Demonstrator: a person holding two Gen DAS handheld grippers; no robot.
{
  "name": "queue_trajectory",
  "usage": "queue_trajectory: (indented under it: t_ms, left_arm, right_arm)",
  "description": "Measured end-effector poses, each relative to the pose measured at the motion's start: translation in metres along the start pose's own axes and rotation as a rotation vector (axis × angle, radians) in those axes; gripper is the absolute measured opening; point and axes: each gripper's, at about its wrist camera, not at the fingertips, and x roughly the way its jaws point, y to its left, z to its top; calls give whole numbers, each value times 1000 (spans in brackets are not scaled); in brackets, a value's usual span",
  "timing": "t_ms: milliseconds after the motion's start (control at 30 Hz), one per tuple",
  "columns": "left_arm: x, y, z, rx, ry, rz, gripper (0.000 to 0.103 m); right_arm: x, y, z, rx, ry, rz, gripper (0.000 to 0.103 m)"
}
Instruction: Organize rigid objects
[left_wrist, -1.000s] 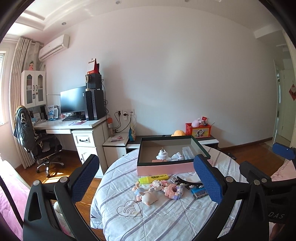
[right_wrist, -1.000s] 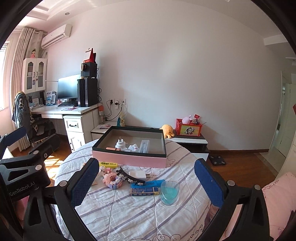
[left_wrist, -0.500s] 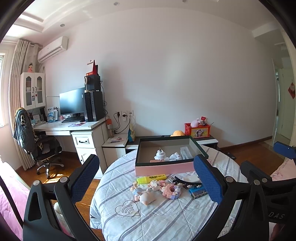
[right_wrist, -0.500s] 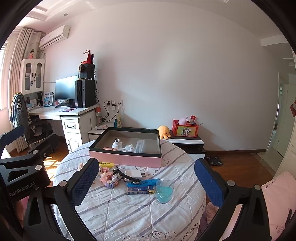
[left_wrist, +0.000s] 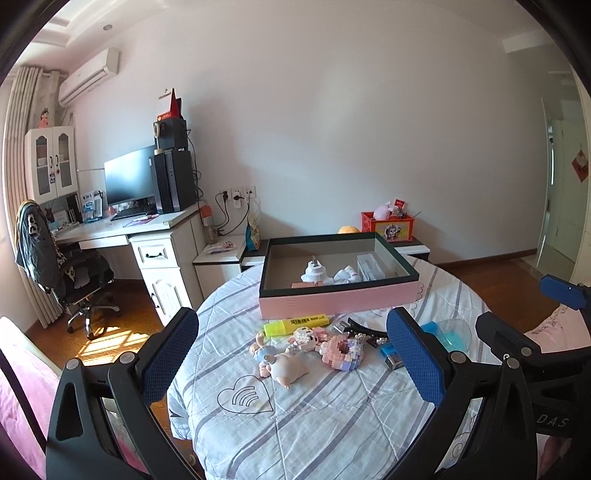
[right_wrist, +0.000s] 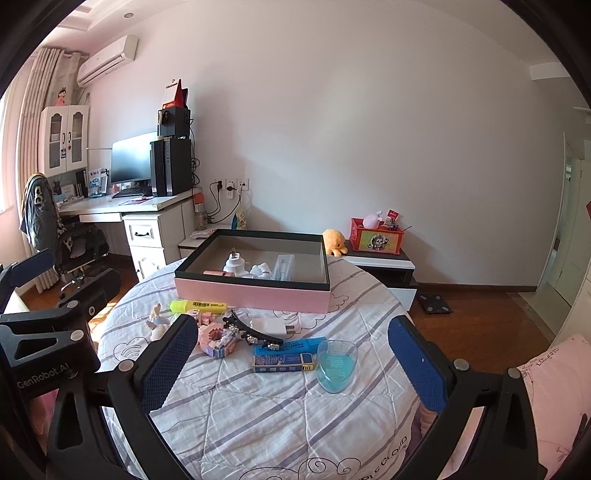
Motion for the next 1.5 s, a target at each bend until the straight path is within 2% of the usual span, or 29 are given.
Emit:
queue_trajectory:
  t_ms: [100,367,567,667,833,1000,1067,1167,1200,1233,1333,1500]
  left_arm:
    - [13,4,-8,5,42,-18,103]
    - [60,28,-39,-34,193,7,103]
    - [99,39,-60,-110,322,-13,103]
    - [119,38,-69,-133,373,-24,103]
    - [153,35,-79,-132,451,1,103]
    - [184,36,-78,-127,499,46,103]
    - [193,37,-79,-133,521,28,103]
    - [198,35,-78,-108,499,27,103]
    - [198,34,-79,-99,485,14,97]
    - [197,32,-79,-93,476,-12,85]
    - [190,27,-78,-61,443,-45,67]
    - [172,26,-81,-60,428,-41,66]
  right_arm:
    - [12,0,-6,3,30,2,103]
    - [54,-7,-29,16,133,6,103]
    - [85,-13,-48,29,215,2,103]
    - [99,-18,-55,35,244,3,103]
    - [117,-24,-66,49,290,-4,103]
    - [133,-31,-72,72,325,-6,103]
    - [138,-32,-74,81,335,1,103]
    - [147,-33,-75,103,349,37,103]
    - [149,-33,-75,110,352,43,103]
    - [152,-32,-75,111,359,45,103]
    - [157,-31,-74,112,370,37,103]
    - [156,-23,-68,93,352,15,103]
